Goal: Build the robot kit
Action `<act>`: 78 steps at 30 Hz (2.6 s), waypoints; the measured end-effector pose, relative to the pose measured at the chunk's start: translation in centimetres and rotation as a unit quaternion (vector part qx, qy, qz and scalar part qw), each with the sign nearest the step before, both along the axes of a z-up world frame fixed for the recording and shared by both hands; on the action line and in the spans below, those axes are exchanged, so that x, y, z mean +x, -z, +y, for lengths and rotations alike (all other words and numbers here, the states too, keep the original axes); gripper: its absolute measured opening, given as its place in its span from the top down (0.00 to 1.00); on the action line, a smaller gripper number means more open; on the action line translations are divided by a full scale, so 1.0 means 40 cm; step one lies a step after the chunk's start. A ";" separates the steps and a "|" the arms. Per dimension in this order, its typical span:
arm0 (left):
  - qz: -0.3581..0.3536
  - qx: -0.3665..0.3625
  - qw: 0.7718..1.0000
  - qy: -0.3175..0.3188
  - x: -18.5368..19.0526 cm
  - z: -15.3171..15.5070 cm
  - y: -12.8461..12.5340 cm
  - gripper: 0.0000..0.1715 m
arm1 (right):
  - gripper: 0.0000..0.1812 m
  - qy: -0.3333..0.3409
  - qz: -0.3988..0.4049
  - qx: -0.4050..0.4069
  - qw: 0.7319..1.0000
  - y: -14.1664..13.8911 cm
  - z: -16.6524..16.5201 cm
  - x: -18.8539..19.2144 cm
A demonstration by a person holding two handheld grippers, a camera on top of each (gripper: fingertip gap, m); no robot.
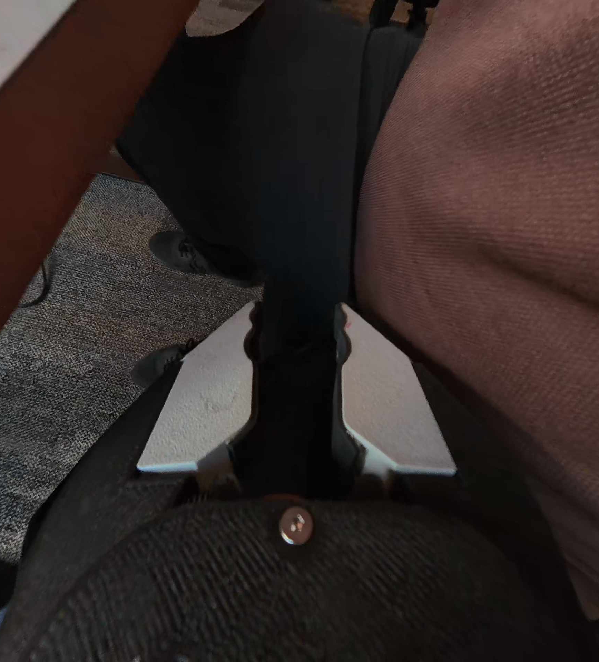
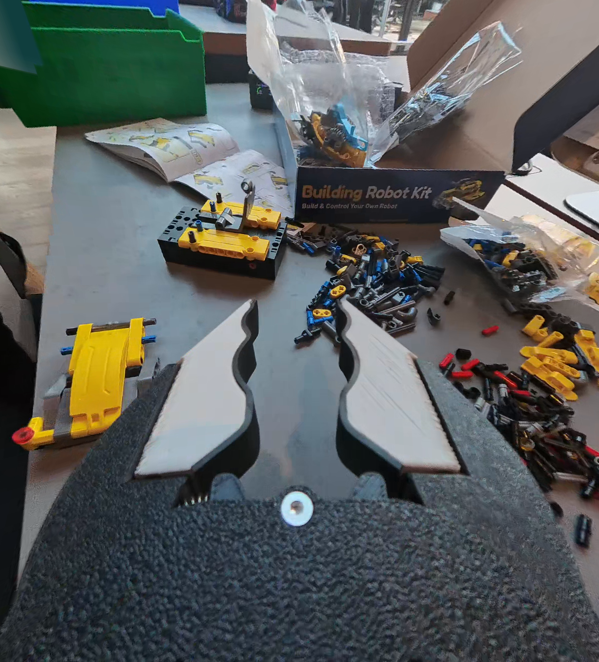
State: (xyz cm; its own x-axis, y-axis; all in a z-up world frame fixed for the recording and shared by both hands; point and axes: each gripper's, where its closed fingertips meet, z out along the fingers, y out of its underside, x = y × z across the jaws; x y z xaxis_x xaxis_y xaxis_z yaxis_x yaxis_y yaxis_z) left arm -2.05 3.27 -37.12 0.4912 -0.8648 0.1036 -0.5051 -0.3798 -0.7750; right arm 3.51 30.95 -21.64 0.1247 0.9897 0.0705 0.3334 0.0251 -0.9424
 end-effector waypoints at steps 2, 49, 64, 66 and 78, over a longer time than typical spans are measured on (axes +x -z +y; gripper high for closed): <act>-0.008 0.000 1.000 -0.001 0.011 0.020 -0.005 0.79 | 0.77 -0.018 0.010 0.000 1.000 -0.008 0.005 -0.010; 0.041 0.015 0.995 0.088 0.064 0.055 0.016 0.84 | 0.79 -0.015 0.050 0.010 0.999 -0.034 0.060 -0.040; 0.043 0.012 0.995 0.087 0.065 0.058 0.020 0.83 | 0.79 -0.016 0.057 0.009 0.998 -0.039 0.059 -0.037; 0.043 0.011 0.995 0.087 0.065 0.058 0.021 0.84 | 0.79 -0.016 0.056 0.009 0.998 -0.039 0.059 -0.038; 0.040 0.009 0.995 0.087 0.065 0.058 0.022 0.84 | 0.79 -0.018 0.054 0.007 0.998 -0.037 0.058 -0.039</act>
State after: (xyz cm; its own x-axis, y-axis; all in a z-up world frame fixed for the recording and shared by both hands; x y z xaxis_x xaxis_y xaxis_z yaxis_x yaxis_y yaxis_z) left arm 0.54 5.60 -37.99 0.3401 -0.9389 0.0538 -0.6225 -0.2676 -0.7355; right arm 1.97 33.28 -20.16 0.0965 0.9927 0.0725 0.2294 0.0487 -0.9721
